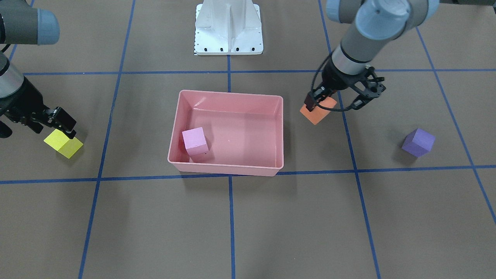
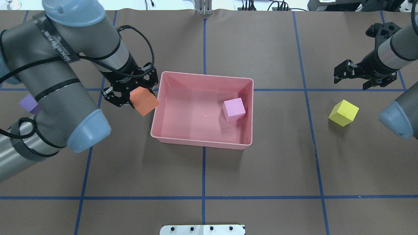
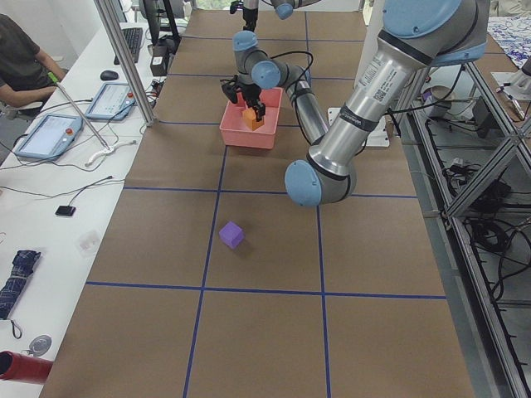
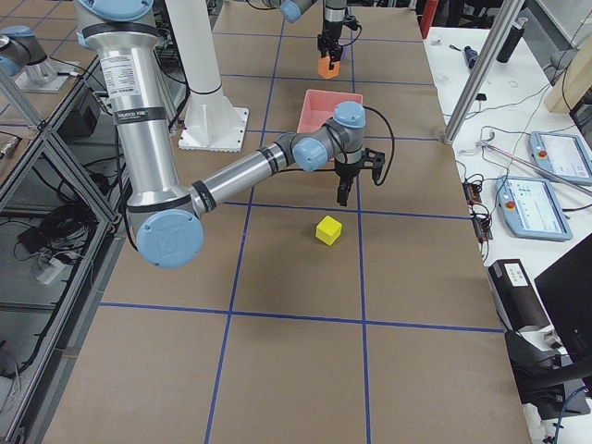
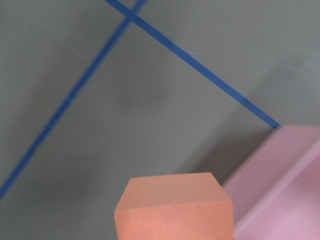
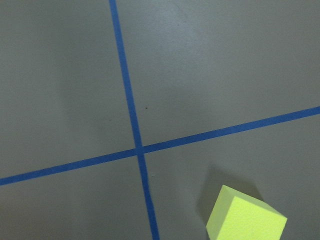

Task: Place blocks into pink bin with both arms
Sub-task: 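Carry the orange cube into the bin while the right gripper grasps the yellow cube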

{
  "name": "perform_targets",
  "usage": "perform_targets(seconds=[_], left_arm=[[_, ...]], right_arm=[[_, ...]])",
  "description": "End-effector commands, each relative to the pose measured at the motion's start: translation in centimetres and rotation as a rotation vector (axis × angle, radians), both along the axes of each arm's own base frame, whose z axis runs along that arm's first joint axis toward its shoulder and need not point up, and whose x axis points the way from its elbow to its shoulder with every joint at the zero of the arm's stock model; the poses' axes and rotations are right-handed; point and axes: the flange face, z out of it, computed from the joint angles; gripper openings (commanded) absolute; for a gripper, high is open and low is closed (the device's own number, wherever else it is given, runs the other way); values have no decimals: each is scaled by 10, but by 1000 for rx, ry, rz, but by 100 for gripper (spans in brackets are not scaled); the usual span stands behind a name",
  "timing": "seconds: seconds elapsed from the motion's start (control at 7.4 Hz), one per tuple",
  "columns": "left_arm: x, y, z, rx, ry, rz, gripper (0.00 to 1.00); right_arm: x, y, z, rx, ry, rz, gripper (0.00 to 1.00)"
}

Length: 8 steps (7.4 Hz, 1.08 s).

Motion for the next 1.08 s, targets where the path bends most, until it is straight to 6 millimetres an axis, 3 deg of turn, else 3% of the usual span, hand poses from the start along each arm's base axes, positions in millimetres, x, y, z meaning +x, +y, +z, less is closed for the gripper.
perform_targets(seconds=[0.0, 0.14, 0.54, 0.95], left_arm=[[64, 16, -43, 73, -56, 21, 0], [87, 16, -45, 75, -80, 31, 0], [139, -7, -26, 59, -104, 51, 0], [171, 11, -17, 72, -123, 82, 0]], right_arm=[[-1, -4, 30, -70, 30, 18, 100], [-5, -7, 51, -152, 44, 64, 100], [-15, -9, 74, -248, 26, 55, 100], [-40, -2, 77, -310, 19, 50, 100]])
